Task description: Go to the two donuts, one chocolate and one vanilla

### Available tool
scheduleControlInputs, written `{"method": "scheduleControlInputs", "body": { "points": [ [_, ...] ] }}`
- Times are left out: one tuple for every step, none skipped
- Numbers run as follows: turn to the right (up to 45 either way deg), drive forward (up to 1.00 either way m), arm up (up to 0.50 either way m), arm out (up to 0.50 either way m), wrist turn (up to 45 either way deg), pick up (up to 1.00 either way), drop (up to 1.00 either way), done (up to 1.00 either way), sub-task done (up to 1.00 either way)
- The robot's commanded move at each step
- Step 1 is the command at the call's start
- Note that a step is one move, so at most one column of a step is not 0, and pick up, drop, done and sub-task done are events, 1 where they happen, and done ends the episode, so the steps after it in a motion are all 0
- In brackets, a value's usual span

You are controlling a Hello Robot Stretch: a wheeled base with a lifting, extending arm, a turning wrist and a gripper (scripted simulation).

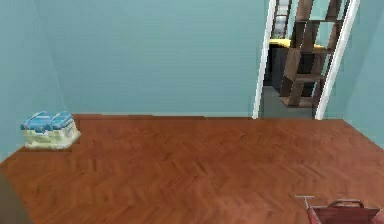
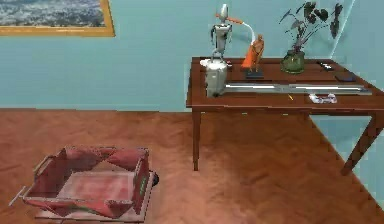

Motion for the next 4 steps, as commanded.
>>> {"method": "scheduleControlInputs", "body": {
  "points": [
    [0.0,1.00,0.00,0.00,0.0,0.00,0.00,0.00,0.00],
    [30.0,0.00,0.00,0.00,0.0,0.00,0.00,0.00,0.00],
    [0.0,0.05,0.00,0.00,0.0,0.00,0.00,0.00,0.00],
    [3.0,0.00,0.00,0.00,0.0,0.00,0.00,0.00,0.00]
  ]
}}
